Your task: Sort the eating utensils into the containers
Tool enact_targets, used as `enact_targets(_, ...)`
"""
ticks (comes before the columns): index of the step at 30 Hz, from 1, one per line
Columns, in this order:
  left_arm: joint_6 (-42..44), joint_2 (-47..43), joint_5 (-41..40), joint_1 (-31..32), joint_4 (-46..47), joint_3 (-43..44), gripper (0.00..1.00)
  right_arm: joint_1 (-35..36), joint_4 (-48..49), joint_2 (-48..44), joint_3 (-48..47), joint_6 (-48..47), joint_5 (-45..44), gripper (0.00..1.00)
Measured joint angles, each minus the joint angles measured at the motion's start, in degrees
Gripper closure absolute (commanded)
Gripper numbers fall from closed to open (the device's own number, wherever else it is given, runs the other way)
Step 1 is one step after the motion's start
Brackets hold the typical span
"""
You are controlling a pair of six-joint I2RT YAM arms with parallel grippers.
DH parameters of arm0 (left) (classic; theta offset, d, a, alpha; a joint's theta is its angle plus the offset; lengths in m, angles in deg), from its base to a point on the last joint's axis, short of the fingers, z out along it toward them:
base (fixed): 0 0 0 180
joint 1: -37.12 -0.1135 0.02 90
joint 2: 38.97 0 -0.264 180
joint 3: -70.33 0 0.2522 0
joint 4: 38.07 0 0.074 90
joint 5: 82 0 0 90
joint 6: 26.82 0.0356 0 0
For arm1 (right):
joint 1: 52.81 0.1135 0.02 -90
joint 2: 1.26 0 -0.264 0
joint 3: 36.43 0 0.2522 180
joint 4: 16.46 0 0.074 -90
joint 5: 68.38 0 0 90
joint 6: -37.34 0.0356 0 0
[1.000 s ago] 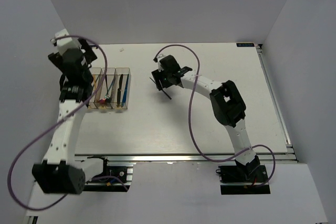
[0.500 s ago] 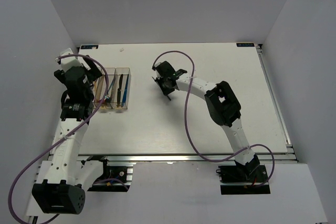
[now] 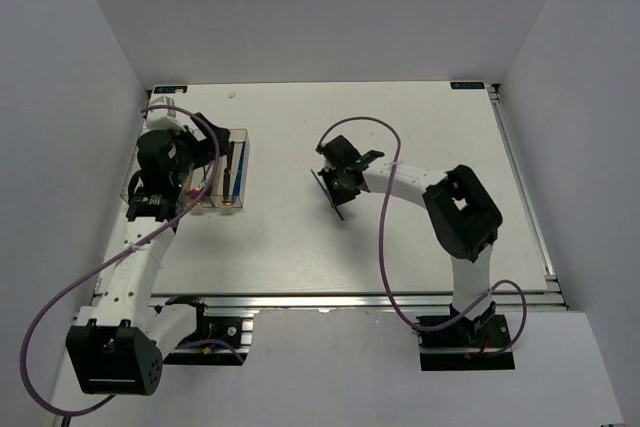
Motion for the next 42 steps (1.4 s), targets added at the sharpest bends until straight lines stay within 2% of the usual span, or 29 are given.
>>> enact_targets(3,-6.34,1.4,8.87,0.33,5.05,-6.27,0.02,0.0,4.26,-7.32,7.04,4.79,1.92,1.0)
enact_targets(8,-15.34,2.51,15.74,5.18,13.27,-12.96,0.02,0.02,16.9,-18.62,15.54,13.44,7.28,1.0)
enact_targets(14,-20.7,6.32,16.83,15.04,22.25,-13.03,0.02,0.22,33.35,-24.79,23.87,22.45,16.98,1.0)
enact_targets(17,-21.88,8.85,16.48,16.35,23.17,-13.03,0.04,1.07,37.48,-24.92,24.35,24.65,19.89,1.0)
enact_targets(20,-22.53,10.34,15.76,16.39,23.23,-13.03,0.1,2.38,40.52,-25.7,24.35,25.77,21.44,1.0)
enact_targets(23,-23.19,11.37,15.47,16.37,23.5,-13.03,0.21,3.61,42.42,-26.56,24.35,26.25,22.05,1.0)
enact_targets(24,-23.37,11.58,15.52,16.39,23.69,-13.03,0.34,3.98,42.95,-26.58,24.33,26.29,22.34,1.0)
enact_targets(26,-24.15,12.0,15.78,16.39,24.61,-13.03,0.5,4.59,43.3,-26.51,24.26,26.29,22.91,1.0)
enact_targets(30,-25.42,12.46,17.29,16.39,27.76,-13.03,0.93,5.31,43.76,-25.7,24.04,26.34,23.82,1.0)
enact_targets(31,-25.64,12.72,18.05,16.41,28.83,-13.0,1.0,5.33,43.91,-25.49,24.04,26.32,23.91,0.91)
enact_targets(33,-24.59,13.18,18.93,16.46,28.65,-12.41,1.0,5.27,43.54,-25.31,24.04,26.47,23.89,0.57)
enact_targets(34,-22.51,13.51,18.99,16.46,26.29,-11.45,1.0,5.18,43.3,-25.35,24.04,26.67,23.76,0.24)
enact_targets(35,-20.74,14.27,18.25,16.44,23.85,-9.03,1.0,4.92,42.93,-25.55,24.04,26.6,23.3,0.13)
enact_targets(38,-12.37,16.96,10.56,16.15,10.43,1.81,1.0,3.06,40.33,-27.65,24.63,24.9,20.79,0.11)
enact_targets(42,0.74,20.52,-7.23,14.6,-1.6,14.71,1.0,-2.14,37.05,-33.86,28.15,22.58,17.31,0.11)
